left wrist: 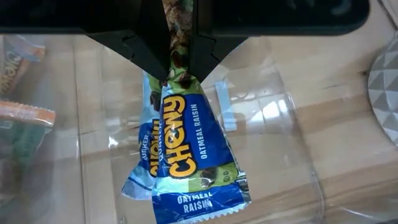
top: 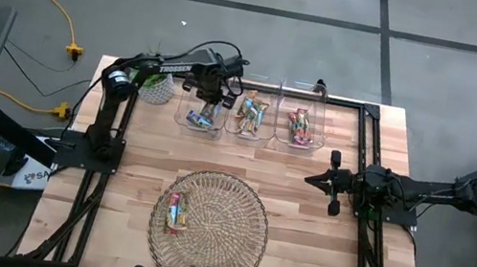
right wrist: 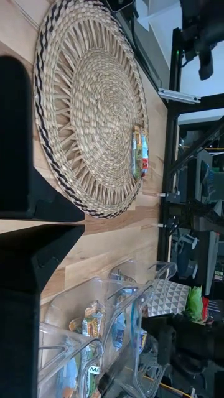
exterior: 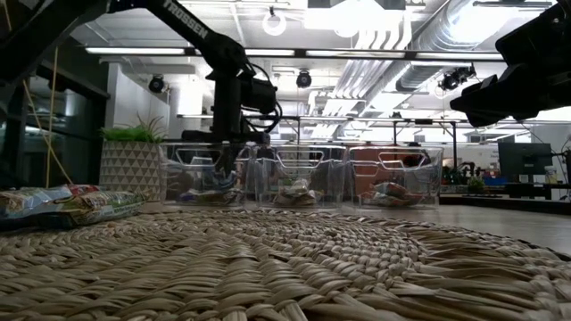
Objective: Pick and place Granola Bars by type
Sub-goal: Put the blue granola bar into the left transparent bin, then put the red granola bar into the right transparent bin
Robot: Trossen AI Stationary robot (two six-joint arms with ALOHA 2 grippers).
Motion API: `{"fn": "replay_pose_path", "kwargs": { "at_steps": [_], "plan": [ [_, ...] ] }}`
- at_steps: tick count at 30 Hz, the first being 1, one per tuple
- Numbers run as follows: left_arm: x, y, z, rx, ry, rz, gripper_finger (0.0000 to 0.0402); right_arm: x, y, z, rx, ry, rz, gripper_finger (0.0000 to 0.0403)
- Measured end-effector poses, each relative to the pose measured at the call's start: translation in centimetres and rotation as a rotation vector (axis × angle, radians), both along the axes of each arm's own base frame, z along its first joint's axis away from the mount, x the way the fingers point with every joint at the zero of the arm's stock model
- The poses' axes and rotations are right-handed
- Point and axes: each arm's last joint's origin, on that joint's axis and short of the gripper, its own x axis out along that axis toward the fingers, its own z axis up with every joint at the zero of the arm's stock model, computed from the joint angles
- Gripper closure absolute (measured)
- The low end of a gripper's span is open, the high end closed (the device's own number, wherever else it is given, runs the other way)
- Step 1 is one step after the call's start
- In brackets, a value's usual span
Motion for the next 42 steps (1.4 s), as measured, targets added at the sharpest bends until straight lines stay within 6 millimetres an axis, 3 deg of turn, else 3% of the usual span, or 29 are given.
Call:
{"fn": "replay_pose_path", "kwargs": {
  "at_steps": [11, 22, 26, 32, 37, 42],
  "plan": [
    [0.2, 0.1, -0.8, -0.026, 0.019, -0.071, 0.0346, 0.0, 0.0, 0.0, 0.0, 0.0, 0.0, 0.0402],
    [0.0, -0.2, -0.2, -0.049, 0.008, -0.147, 0.0204, 0.0, 0.0, 0.0, 0.0, 0.0, 0.0, 0.0402],
    [-0.6, -1.1, 2.5, 0.029, 0.003, -0.224, 0.018, 0.0, 0.0, 0.0, 0.0, 0.0, 0.0, 0.0402],
    [-1.9, -3.4, 8.1, 0.181, -0.075, -0.357, 0.0177, 0.0, 0.0, 0.0, 0.0, 0.0, 0.0, 0.0402],
    [-3.3, -6.3, 12.6, 0.21, -0.257, -0.489, 0.0177, 0.0, 0.0, 0.0, 0.0, 0.0, 0.0, 0.0402],
    [-4.8, -10.0, 16.3, 0.122, -0.527, -0.762, 0.0177, 0.0, 0.0, 0.0, 0.0, 0.0, 0.0, 0.0402]
  ]
}}
